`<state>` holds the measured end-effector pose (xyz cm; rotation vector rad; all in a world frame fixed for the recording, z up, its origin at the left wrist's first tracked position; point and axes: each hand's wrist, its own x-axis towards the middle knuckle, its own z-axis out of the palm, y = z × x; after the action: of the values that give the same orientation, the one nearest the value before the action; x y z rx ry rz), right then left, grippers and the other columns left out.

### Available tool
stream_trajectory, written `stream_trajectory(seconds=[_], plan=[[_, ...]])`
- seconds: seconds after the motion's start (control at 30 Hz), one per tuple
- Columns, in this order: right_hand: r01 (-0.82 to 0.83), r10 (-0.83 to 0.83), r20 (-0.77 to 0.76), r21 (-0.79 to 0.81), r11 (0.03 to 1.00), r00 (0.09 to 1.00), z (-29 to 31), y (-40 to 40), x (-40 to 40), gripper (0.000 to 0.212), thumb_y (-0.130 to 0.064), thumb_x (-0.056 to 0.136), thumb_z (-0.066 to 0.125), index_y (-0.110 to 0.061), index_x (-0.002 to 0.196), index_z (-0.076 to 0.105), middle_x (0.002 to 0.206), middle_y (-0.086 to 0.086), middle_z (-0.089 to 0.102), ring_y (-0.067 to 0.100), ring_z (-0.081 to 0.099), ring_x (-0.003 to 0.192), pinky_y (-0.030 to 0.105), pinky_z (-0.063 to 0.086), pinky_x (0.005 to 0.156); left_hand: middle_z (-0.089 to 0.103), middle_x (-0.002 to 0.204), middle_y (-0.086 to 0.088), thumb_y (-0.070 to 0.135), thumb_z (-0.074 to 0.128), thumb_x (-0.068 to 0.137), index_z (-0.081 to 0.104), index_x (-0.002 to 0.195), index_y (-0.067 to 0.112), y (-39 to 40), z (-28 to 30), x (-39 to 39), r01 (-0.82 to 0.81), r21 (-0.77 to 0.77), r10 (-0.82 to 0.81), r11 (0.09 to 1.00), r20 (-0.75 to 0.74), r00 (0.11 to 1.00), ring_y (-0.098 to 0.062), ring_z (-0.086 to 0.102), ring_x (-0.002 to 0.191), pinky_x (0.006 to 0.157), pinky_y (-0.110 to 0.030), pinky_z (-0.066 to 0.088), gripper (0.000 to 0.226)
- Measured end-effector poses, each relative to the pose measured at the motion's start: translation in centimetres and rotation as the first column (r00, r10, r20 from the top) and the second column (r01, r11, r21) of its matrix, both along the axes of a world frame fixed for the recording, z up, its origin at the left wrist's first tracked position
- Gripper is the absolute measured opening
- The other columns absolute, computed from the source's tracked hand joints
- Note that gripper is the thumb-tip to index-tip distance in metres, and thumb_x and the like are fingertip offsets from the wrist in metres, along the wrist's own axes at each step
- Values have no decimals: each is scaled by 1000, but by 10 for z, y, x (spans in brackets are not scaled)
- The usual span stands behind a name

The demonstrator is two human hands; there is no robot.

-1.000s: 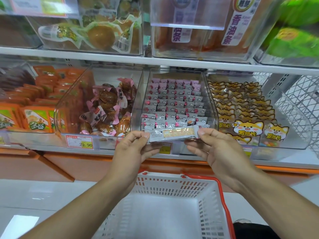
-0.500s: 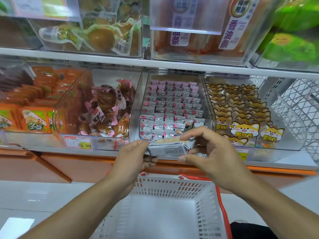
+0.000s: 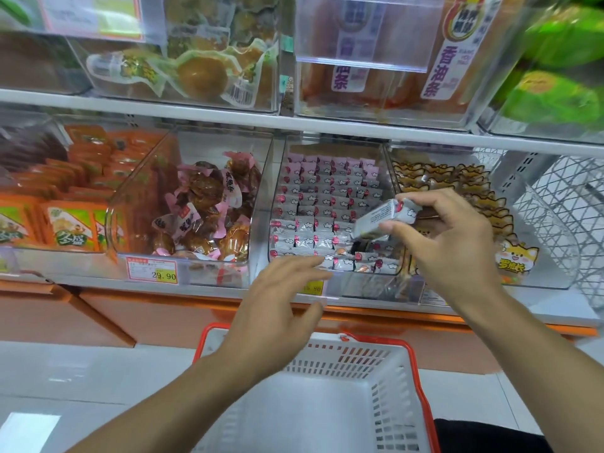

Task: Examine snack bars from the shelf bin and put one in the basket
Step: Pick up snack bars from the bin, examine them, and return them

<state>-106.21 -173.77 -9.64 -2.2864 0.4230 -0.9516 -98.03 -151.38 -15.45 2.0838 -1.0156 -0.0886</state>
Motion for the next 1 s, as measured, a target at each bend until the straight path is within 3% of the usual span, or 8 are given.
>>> stream_trajectory(seconds=[0.13, 0.27, 0.5, 0.67, 0.8, 0.9, 1.0], plan=[[-42, 20, -107, -202, 979, 994, -8, 0, 8, 40, -41, 78, 82, -23, 111, 69, 99, -12, 60, 5, 56, 88, 20, 48, 77, 22, 160, 30, 44, 65, 93, 51, 141, 45, -2, -7, 1, 64, 118, -68, 991, 31, 997, 8, 0, 149, 115, -18, -2, 49], [-64, 40, -94, -268, 961, 995, -7, 2, 11, 40, -41, 80, 80, -20, 113, 72, 104, -8, 63, 9, 56, 98, 24, 46, 85, 5, 166, 23, 50, 59, 93, 37, 151, 43, -2, -12, 3, 85, 262, -120, 961, 122, 985, 3, -17, 150, 118, -28, -13, 62], [-65, 36, -109, -285, 956, 993, -5, 0, 12, 36, -32, 81, 82, -19, 113, 72, 103, -5, 60, 12, 54, 100, 13, 39, 87, 7, 168, 13, 51, 54, 94, 39, 150, 39, 0, -18, 3, 101, 327, -176, 940, 208, 962, -5, -19, 152, 121, -35, -14, 59], [-105, -13, -276, -407, 907, 961, -14, -1, 15, 39, -41, 81, 80, -23, 115, 72, 104, -7, 62, 13, 51, 102, 25, 38, 85, 1, 169, 12, 50, 56, 94, 46, 145, 40, 0, -15, 3, 117, 366, -203, 923, 207, 957, -6, -17, 152, 120, -34, -19, 53], [-161, -170, -468, -586, 794, 867, -22, -2, 22, 30, -48, 95, 62, -30, 117, 72, 112, -6, 68, 23, 53, 108, 37, 30, 96, -2, 169, 11, 51, 55, 95, 51, 141, 41, 1, -11, 1, 118, 386, -203, 915, 188, 961, -8, -17, 152, 124, -41, -11, 47], [-156, -214, -449, -655, 739, 868, -28, 1, 26, 23, -38, 98, 58, -29, 106, 77, 106, -3, 72, 27, 56, 103, 40, 26, 99, -2, 169, 10, 50, 54, 95, 54, 137, 40, 1, -9, 0, 117, 404, -204, 907, 178, 963, -9, -17, 153, 125, -45, -9, 43], [-129, -209, -394, -677, 724, 895, -28, 6, 35, 18, -32, 91, 69, -22, 103, 79, 97, 1, 73, 30, 60, 95, 41, 28, 96, -2, 169, 11, 50, 54, 96, 56, 136, 40, 0, -8, -1, 110, 414, -198, 904, 175, 964, -9, -18, 152, 124, -43, -11, 41]])
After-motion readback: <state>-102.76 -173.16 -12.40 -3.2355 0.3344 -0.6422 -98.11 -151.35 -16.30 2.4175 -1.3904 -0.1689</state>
